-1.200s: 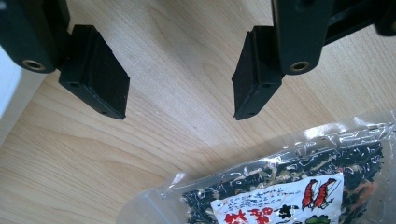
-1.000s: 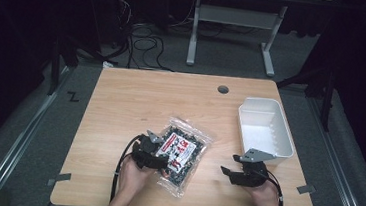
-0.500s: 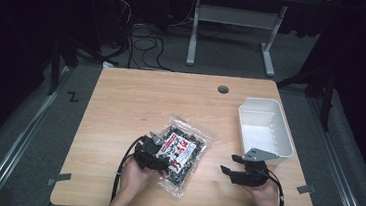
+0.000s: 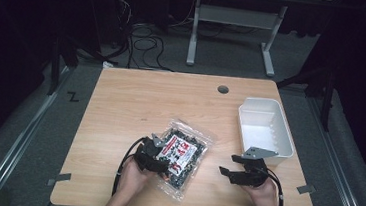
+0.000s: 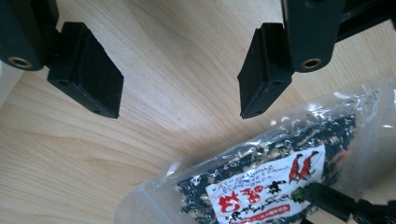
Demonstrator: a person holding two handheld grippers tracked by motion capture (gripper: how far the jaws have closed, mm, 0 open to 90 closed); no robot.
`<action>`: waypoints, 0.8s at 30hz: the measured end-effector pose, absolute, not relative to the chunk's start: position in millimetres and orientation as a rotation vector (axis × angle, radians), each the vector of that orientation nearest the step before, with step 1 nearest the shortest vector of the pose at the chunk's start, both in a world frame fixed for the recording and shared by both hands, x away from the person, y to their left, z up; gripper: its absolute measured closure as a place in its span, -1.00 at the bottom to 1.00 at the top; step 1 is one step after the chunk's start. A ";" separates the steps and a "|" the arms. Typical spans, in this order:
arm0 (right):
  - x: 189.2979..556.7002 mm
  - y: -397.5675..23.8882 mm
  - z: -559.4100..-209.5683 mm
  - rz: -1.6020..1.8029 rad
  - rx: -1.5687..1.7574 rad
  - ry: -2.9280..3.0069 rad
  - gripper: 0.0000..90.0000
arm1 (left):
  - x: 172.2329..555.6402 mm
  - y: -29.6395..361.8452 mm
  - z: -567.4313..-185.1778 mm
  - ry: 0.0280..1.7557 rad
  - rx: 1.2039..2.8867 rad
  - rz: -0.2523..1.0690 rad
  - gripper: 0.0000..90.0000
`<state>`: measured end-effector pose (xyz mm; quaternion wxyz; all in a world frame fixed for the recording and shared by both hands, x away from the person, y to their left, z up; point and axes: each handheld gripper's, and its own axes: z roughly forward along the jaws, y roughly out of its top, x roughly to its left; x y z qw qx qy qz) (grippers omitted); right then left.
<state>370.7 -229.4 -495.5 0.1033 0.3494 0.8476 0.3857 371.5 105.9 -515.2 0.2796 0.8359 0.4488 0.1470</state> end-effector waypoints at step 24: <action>396.3 -216.9 -475.4 1.094 1.052 2.521 -0.09 | 356.2 97.8 -516.7 1.130 2.251 0.370 -0.35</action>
